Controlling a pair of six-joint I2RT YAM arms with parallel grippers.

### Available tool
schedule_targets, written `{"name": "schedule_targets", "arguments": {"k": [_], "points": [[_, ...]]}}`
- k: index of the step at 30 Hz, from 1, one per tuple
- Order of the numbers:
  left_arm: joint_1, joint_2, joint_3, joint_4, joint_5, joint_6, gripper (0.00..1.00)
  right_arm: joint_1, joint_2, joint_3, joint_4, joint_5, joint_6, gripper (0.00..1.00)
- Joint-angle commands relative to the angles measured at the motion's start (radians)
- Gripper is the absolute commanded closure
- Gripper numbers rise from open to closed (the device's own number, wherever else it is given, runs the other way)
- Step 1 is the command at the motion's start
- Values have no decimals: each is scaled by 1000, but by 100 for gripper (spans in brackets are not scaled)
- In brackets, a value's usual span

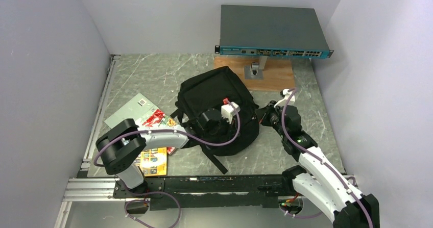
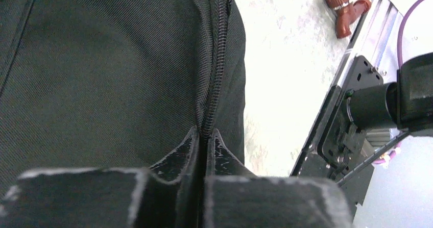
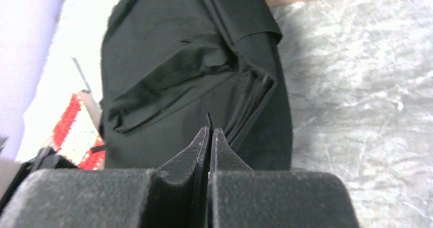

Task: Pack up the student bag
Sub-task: Unzip the student bag at the center of the board, then adjust the student bag at the center of the board.

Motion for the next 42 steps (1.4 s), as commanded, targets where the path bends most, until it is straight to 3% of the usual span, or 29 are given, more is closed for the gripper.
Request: {"name": "schedule_targets", "arguments": {"k": [1, 9, 14, 18, 19, 21, 22, 23, 26, 28, 32, 36, 39, 42], "points": [[-16, -78, -109, 21, 35, 17, 100, -18, 82, 107, 10, 158, 0, 100], [-106, -164, -241, 43, 47, 23, 100, -81, 375, 196, 273, 323, -128, 100], [-127, -127, -225, 39, 82, 21, 100, -93, 494, 222, 396, 334, -185, 100], [-127, -90, -187, 12, 119, 27, 100, -92, 510, 257, 299, 347, -214, 100], [-126, -83, -168, -14, 125, 27, 97, -92, 504, 277, 236, 339, -216, 100], [-122, -81, -145, -41, 148, 21, 79, -84, 463, 315, 77, 303, -219, 97], [-116, -88, -149, -30, 164, 14, 65, -77, 438, 312, 21, 291, -223, 80], [-109, -100, -159, -13, 175, -1, 51, -69, 405, 302, -52, 275, -233, 69], [-64, -147, -182, 23, 217, -35, 37, -56, 296, 271, -176, 204, -267, 51], [-21, -186, -190, 28, 249, -58, 21, -47, 215, 248, -221, 136, -290, 44], [82, -298, -234, -1, 241, -132, 16, 15, 135, 220, -185, -150, -355, 37], [188, -450, -299, -179, 96, -290, 15, 219, 226, 234, -134, -135, -349, 36], [241, -518, -342, -367, -34, -445, 14, 265, 293, 215, -72, -149, -252, 34], [275, -519, -385, -364, -15, -500, 14, 266, 315, 165, -49, -116, -144, 35]]}}
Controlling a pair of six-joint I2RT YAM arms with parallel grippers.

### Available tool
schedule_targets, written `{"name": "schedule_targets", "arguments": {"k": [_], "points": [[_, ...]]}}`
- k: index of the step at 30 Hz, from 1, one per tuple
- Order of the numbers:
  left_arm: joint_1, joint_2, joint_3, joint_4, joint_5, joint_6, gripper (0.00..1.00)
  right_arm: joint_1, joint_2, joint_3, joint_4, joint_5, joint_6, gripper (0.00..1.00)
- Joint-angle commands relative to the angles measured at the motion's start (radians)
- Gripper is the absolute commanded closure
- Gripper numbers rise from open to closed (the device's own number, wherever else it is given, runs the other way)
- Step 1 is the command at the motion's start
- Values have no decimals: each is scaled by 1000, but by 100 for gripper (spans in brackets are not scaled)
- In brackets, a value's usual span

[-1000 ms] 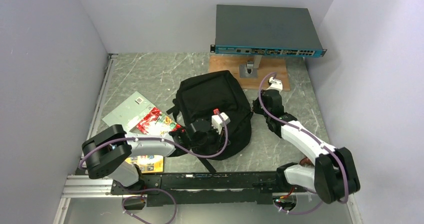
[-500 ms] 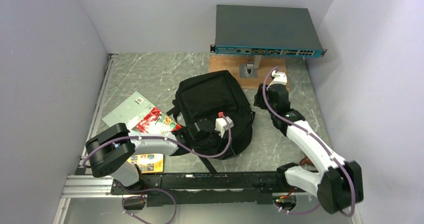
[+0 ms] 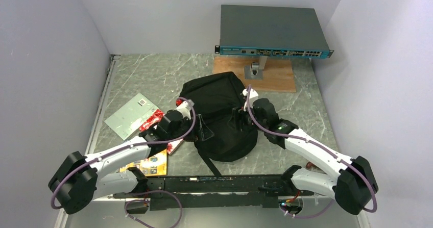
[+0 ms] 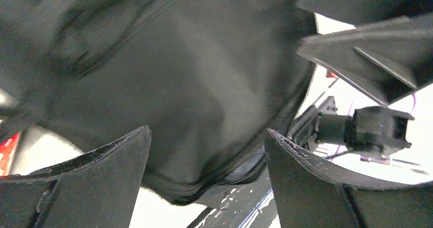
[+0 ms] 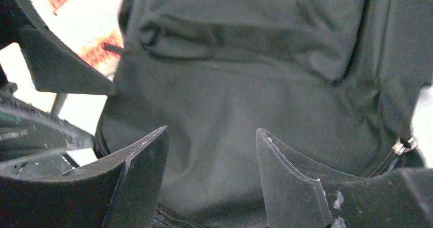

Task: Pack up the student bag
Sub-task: Adjust the student bag at the center of the board.

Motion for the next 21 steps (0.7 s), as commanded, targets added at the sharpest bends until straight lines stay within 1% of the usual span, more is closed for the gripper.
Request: {"name": "schedule_targets", "arguments": {"k": [1, 4, 8, 10, 13, 14, 16, 18, 21], "points": [[38, 12, -56, -128, -60, -170, 14, 1, 9, -63, 62, 8, 158, 36], [41, 101, -16, -71, -30, -156, 15, 14, -6, -107, 0, 44, 222, 37], [51, 299, 129, -74, -13, -73, 18, 75, -46, -174, -59, 85, 284, 37], [75, 404, 197, -38, 38, -48, 27, 116, -82, -232, -36, 89, 328, 37], [116, 530, 296, 14, 88, -22, 50, 168, -104, -303, 23, 76, 389, 37], [127, 551, 323, 26, 107, -12, 58, 193, -106, -317, 40, 79, 402, 37], [139, 568, 365, 25, 143, 7, 68, 244, -107, -327, 65, 95, 416, 37], [140, 545, 377, 23, 148, 32, 74, 286, -101, -320, 83, 108, 404, 37], [142, 482, 339, 21, 128, 62, 79, 324, -62, -299, 118, 129, 351, 36]]}}
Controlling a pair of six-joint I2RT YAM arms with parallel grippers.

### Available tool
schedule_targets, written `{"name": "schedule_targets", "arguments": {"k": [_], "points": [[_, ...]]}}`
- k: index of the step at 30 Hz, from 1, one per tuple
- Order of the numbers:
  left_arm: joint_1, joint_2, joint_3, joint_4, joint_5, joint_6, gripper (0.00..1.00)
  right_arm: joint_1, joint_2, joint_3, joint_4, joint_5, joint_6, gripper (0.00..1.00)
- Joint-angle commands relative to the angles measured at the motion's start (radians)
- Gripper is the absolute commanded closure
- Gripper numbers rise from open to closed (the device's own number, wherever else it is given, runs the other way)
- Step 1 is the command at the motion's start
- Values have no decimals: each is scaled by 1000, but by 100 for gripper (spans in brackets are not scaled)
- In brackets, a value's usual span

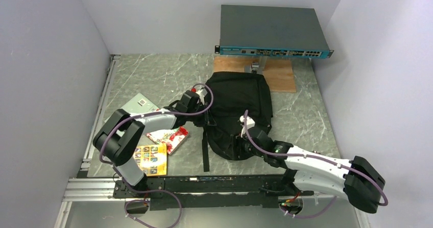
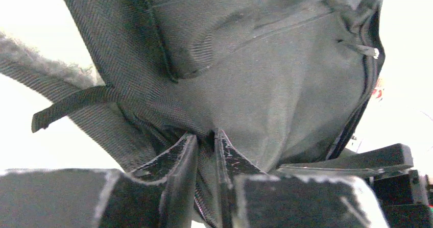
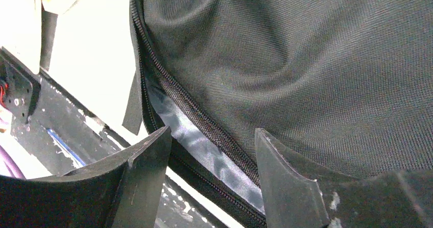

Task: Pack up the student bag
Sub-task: Adjust the student bag at the center of the board.

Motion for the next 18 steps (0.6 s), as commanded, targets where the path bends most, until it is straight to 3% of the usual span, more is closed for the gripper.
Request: {"name": "schedule_targets", "arguments": {"k": [1, 7, 10, 14, 18], "points": [[8, -102, -5, 60, -6, 83, 80, 58, 60, 35, 73, 11, -31, 36], [9, -246, -109, 5, -17, 180, 82, 79, 218, 164, 58, 58, -146, 34], [11, -282, -118, -50, 0, 206, 76, 79, 247, 220, 46, 79, -189, 32], [14, -320, -144, -43, 18, 208, 64, 78, 252, 249, 24, 110, -213, 27], [14, -331, -150, -46, 17, 211, 37, 78, 242, 254, -4, 132, -225, 27]]}}
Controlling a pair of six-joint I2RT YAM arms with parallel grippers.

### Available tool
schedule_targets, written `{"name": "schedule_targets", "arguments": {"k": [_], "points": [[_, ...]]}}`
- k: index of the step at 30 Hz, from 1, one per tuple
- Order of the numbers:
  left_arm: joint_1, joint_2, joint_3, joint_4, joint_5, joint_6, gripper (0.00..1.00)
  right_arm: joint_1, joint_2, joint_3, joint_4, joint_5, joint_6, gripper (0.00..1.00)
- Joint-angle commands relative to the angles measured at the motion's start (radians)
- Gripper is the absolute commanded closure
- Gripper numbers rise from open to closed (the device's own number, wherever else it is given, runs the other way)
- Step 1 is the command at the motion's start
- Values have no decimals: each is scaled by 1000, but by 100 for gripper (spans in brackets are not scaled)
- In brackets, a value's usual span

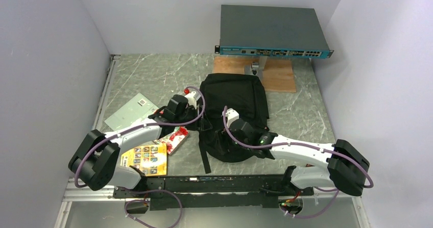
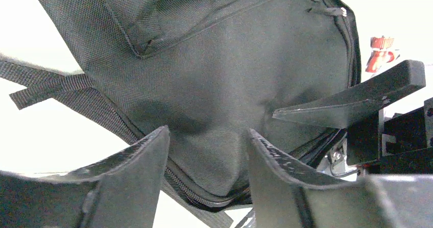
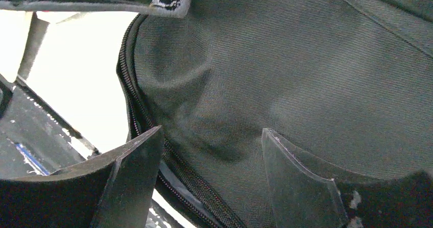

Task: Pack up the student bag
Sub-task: Adjust the student bag at the center of the board, then unzip the student bag at the center of the board.

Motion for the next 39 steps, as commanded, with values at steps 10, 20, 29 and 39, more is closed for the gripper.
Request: {"name": "schedule_targets", "arguments": {"k": [10, 20, 29, 39], "points": [[3, -164, -71, -15, -57, 1, 31, -1, -50, 49, -62, 128, -83, 24], [7, -331, -91, -161, -220, -6, 16, -16, -36, 92, -62, 254, -26, 17], [9, -282, -23, -66, -63, -18, 12, -325, -129, 60, 51, 259, 131, 18], [10, 190, 426, 1, 89, 73, 18, -520, -10, 74, 226, 94, 128, 45]]}}
